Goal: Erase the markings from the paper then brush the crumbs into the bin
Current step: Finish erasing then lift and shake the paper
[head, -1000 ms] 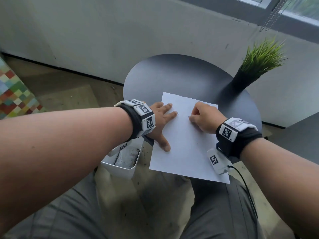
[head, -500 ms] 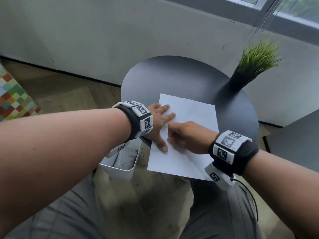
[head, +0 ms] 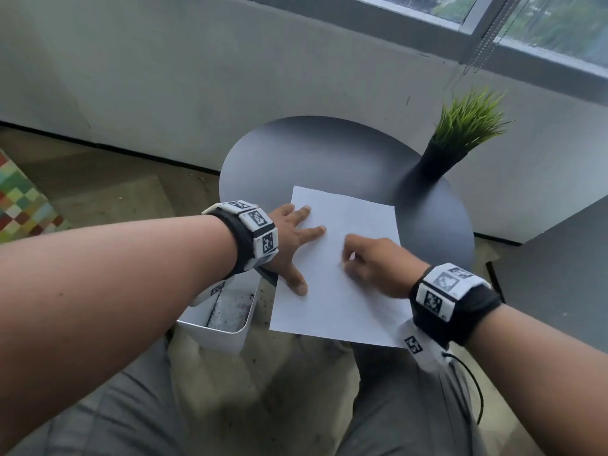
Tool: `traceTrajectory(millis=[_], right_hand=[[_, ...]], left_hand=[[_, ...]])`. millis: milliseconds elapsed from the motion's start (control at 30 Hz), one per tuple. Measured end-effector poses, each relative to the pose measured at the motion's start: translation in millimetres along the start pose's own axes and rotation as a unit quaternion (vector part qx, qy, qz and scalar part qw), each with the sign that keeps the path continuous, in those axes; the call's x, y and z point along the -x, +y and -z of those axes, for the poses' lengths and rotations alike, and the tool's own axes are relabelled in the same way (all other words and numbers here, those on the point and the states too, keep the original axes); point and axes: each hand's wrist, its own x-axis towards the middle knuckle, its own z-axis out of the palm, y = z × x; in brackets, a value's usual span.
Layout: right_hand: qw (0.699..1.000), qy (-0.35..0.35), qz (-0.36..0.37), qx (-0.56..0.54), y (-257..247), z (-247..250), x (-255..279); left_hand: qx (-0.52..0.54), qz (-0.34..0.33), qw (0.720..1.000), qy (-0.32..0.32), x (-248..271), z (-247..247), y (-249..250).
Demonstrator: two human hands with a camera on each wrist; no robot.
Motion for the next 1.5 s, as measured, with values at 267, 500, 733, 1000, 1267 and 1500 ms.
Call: traceTrajectory(millis=[267, 500, 733, 1000, 1267, 1500], right_hand=[[0.974, 0.148, -0.172, 0.002, 50.4, 27.5, 15.3], [0.797, -0.085, -0.078, -0.593, -52.6, -25.8, 21.7], [0.841, 0.28, -0.218, -0.408, 10.9, -5.7, 28.0], [0.981, 0.098, -0.122, -0.114, -26.8, -36.9, 52.6], [0.97, 0.108, -0.101, -0.191, -28.3, -28.8, 62.7], [0.947, 0.182, -0.14, -0.223, -14.0, 9.7, 66.4]], left_hand=[[0.02, 0.022, 0.998, 0.06, 29.1, -17.4, -0.9], [0.029, 0.04, 0.997, 0.066, 52.8, -42.2, 4.1], [0.081, 0.065, 0.99, 0.092, 66.1, -43.4, 5.4], [0.705, 0.22, 0.664, 0.122, 78.4, -49.1, 6.0], [0.745, 0.175, 0.629, 0.136, 103.4, -26.8, 8.6], [0.573, -0.005, 0.763, 0.298, 126.0, 21.6, 8.4]])
